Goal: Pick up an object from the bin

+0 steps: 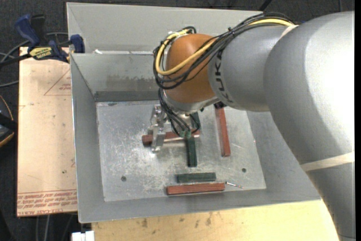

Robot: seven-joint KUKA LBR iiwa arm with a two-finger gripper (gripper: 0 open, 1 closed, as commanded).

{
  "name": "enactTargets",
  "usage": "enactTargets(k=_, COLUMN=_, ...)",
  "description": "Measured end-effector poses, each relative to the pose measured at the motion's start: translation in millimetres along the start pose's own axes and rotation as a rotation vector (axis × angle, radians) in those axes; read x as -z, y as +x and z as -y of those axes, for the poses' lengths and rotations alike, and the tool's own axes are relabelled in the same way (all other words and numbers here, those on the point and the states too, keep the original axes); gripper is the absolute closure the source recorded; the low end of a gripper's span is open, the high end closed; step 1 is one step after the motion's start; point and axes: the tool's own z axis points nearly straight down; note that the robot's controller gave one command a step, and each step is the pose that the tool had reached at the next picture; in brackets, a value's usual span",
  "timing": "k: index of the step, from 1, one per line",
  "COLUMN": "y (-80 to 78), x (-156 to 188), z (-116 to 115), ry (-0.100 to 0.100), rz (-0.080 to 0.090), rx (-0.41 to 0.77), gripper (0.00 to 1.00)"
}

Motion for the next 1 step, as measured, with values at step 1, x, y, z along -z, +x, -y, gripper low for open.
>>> enactTargets(k=1, y=-4.2, x=147.6, z=17.2, ry=0.004, rz=-0.015, rx=-0.013, gripper=1.0)
